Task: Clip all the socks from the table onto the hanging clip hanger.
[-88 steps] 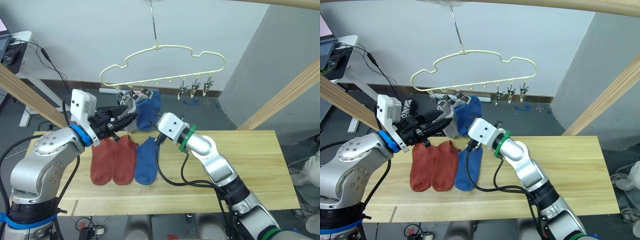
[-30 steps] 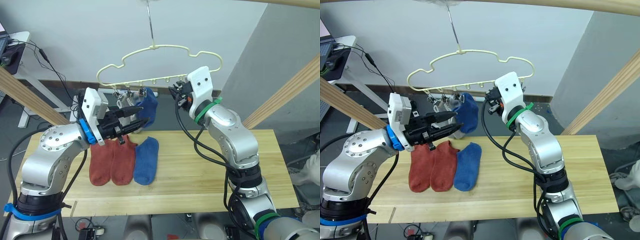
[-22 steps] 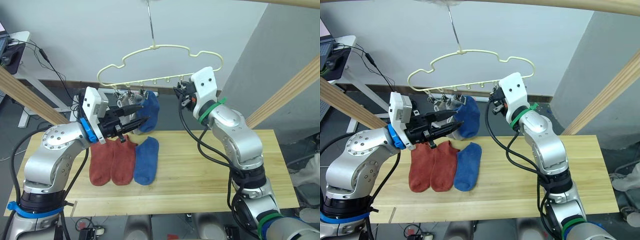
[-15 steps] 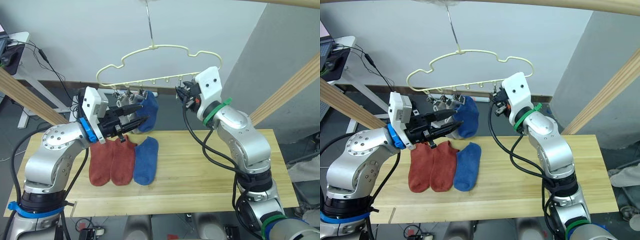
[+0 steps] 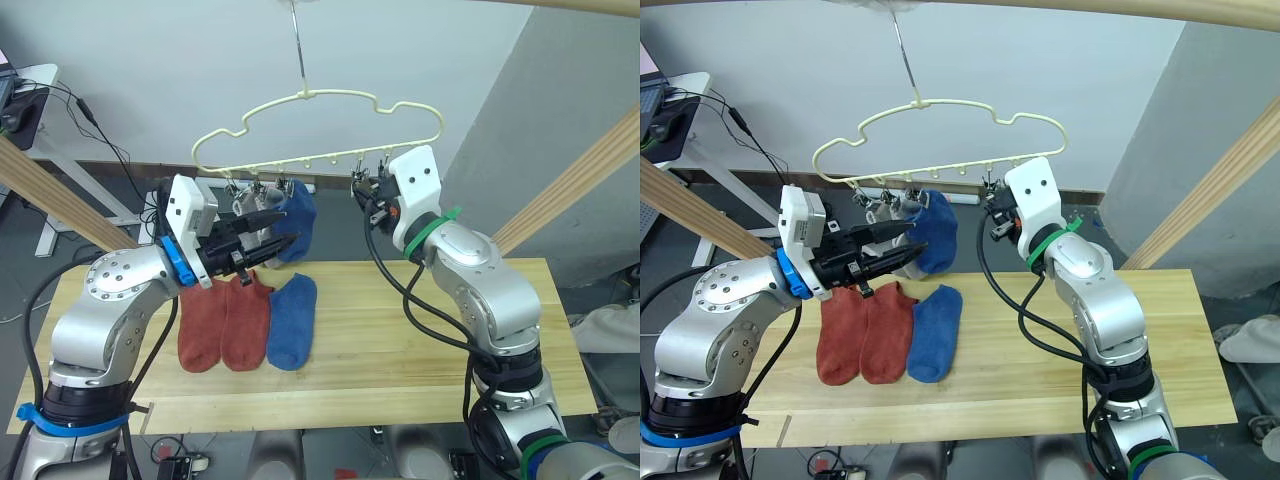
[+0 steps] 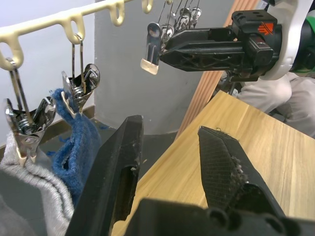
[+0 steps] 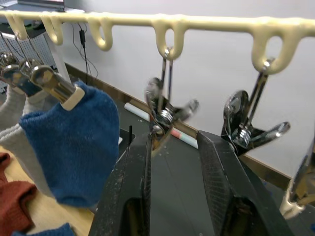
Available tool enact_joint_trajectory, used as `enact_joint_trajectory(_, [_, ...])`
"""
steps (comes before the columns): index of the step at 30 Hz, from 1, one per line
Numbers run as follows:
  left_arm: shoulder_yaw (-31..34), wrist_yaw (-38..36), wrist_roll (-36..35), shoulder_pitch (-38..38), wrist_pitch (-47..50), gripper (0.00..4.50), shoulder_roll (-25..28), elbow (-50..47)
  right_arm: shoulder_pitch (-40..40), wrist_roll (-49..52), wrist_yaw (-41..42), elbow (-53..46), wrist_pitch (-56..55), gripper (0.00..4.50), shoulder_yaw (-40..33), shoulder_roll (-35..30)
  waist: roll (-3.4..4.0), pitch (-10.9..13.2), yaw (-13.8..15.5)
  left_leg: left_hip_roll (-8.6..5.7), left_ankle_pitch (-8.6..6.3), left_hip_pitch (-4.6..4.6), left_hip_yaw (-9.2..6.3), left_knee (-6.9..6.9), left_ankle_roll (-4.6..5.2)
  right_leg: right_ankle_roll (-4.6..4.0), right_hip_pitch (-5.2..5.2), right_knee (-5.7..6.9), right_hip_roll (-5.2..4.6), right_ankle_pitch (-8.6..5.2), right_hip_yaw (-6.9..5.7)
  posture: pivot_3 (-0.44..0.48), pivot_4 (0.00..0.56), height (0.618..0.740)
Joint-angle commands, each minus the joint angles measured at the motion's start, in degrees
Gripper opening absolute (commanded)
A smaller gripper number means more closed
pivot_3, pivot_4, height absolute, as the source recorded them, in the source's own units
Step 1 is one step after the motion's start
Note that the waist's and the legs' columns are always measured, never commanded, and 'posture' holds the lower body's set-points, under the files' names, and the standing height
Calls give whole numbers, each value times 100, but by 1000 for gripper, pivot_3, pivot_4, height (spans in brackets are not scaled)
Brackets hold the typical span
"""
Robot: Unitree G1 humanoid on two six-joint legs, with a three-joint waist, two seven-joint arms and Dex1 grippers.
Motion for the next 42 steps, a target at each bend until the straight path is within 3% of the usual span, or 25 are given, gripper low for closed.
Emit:
enact_joint_trajectory(1, [28,2,-7,-56,-80,2041,8,-157,-225,75,-86,-62,-117,1444,-8,170,0,0,0,0,0,0,-1,0,0,0,0,0,0,0,0,-25,296,735])
enact_joint_trajectory(16, [46,130,-63,-167,16,2041,-58,-186,-537,4,-263,447,-422,1444,46,601,0,-1,0,0,0,0,-1,-1,0,-1,0,1,-3,0,-3,-15,296,735])
enact_joint_trajectory(28, [56,169,-57,-152,72,2041,-51,-216,-6,230,272,-226,-617,1444,-91,-191,0,-1,2,-2,0,-1,0,-1,1,0,0,0,-5,0,-2,-22,302,735])
enact_joint_trajectory(42, [73,148,-26,-104,104,2041,8,-236,548,442,512,-705,-797,1444,-218,-670,0,-1,2,-2,0,-1,1,1,1,0,0,2,-4,0,-1,-19,308,735])
